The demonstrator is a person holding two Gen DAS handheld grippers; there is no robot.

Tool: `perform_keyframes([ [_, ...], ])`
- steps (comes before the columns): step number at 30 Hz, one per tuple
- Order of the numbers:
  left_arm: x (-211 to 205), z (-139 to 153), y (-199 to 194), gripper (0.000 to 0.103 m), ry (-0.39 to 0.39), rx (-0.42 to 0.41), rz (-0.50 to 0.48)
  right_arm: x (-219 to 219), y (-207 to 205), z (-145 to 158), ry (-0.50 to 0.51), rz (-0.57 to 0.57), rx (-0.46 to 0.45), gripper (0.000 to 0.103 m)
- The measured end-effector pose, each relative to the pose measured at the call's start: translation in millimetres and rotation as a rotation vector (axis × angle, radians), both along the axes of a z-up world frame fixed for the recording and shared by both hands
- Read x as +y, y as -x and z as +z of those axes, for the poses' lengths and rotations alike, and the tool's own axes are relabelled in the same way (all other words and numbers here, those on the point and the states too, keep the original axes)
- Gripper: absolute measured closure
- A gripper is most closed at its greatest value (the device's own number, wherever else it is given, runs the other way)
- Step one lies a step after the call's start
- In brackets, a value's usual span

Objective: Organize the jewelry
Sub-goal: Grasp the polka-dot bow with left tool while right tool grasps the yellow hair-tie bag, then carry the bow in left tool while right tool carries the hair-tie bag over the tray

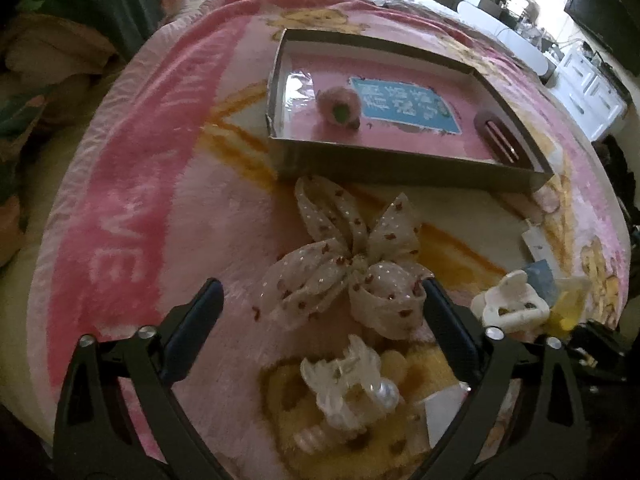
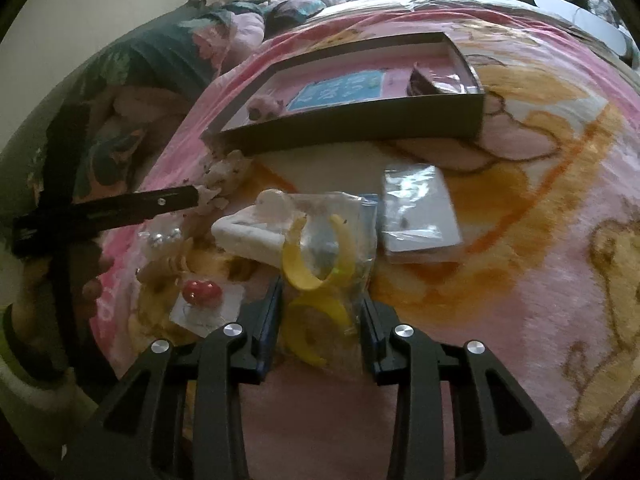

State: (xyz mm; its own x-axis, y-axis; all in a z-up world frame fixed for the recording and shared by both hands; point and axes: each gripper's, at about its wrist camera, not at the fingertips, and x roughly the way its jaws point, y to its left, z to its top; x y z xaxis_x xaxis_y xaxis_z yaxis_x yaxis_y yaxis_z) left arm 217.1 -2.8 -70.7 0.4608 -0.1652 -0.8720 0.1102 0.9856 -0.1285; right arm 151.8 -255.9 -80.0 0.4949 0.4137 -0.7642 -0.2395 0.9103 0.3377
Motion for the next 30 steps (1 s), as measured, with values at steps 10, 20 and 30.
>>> perform_keyframes([
  [10, -22, -3, -8, 0.082, -0.046, -0.011, -0.065, -39, 13, 14, -0.021, -0.065, -0.018, 0.07],
  [20, -13, 39, 9, 0.093, -0.005, -0.103, -0.068, -53, 14, 48, -0.017, -0.083, -0.104, 0.07],
  [30, -10, 89, 10, 0.093, 0.016, -0.188, -0.075, -45, -12, 82, -0.009, -0.039, -0.162, 0.07],
])
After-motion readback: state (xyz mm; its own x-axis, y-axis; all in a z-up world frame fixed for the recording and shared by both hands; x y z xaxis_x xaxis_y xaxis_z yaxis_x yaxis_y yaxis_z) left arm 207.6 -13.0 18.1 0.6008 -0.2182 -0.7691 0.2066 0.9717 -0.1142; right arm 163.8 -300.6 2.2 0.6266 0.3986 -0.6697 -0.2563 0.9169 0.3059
